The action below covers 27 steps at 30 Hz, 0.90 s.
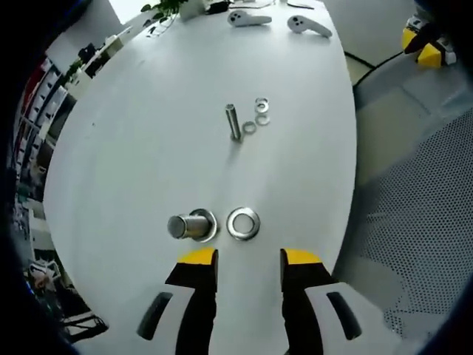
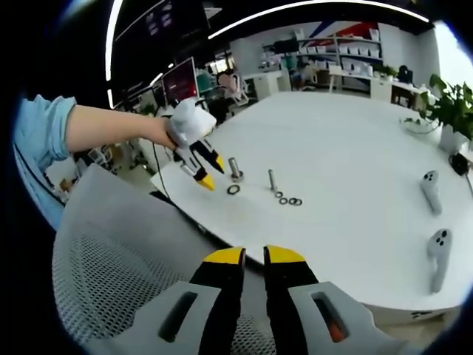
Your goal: Place the washer onto the threaded stud by aligning its center hole with the stud, sliding it down to the base, and recovering from edge contact or off-axis alignment until the washer reaches the visible bottom stop.
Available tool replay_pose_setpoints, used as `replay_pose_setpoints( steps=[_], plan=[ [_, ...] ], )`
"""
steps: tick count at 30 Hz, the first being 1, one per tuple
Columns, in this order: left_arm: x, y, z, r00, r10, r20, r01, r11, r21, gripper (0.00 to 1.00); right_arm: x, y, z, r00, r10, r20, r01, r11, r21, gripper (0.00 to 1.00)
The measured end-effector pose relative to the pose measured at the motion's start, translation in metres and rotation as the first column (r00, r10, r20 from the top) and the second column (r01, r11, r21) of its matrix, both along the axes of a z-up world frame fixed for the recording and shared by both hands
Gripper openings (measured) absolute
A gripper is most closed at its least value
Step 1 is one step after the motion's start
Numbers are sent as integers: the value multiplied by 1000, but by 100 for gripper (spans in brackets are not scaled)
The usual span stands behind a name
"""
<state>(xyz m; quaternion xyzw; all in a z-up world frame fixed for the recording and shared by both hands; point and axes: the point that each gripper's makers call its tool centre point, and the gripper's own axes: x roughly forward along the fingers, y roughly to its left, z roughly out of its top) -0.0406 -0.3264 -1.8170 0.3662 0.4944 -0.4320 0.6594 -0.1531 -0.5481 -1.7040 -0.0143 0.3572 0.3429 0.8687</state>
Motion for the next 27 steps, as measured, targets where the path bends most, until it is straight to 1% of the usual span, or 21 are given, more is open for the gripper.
replay_pose_setpoints(
  steps=[3,5,9,11,12,14,18,21,22,23,26,27],
  plan=[
    [4,-2,-4,1000,0,4,0,1000,-6,32,0,0,0,1000,-2,0,2,1000,1,13],
    [4,-8,-5,1000,-9,2,9,999,-39,32,1,0,0,1000,-4,2,4,1000,0,13],
    [8,-6,-13,1000,9,-4,-9,999,-48,32,1,0,0,1000,-11,4,11,1000,4,13],
    [7,-6,-18,1000,18,-16,-19,998,-53,32,2,-1,0,1000,-15,5,15,1000,4,13],
    [5,-7,-19,999,30,-35,-32,998,-61,31,2,-1,0,1000,-17,5,17,1000,4,13],
    [5,-9,-21,998,36,-46,-39,997,-73,29,2,-1,0,1000,-19,4,19,1000,3,13],
    [9,-11,-24,999,36,-30,-38,997,-73,29,2,-2,0,1000,-21,5,21,1000,3,13],
    [10,-14,-28,998,39,-46,-42,997,-66,27,2,-2,0,1000,-26,6,26,1000,6,13],
    [9,-14,-29,998,34,-48,-37,997,-63,27,2,-2,0,1000,-28,7,28,1000,6,13],
    [8,-16,-30,999,13,-51,-16,998,-60,27,3,-2,0,1000,-29,8,29,1000,6,13],
    [9,-19,-32,999,-7,-42,5,998,-55,28,3,-2,0,999,-31,8,31,1000,6,13],
    [8,-19,-33,999,-3,-46,1,999,-55,28,3,-2,0,999,-31,8,31,1000,6,13]
  ],
)
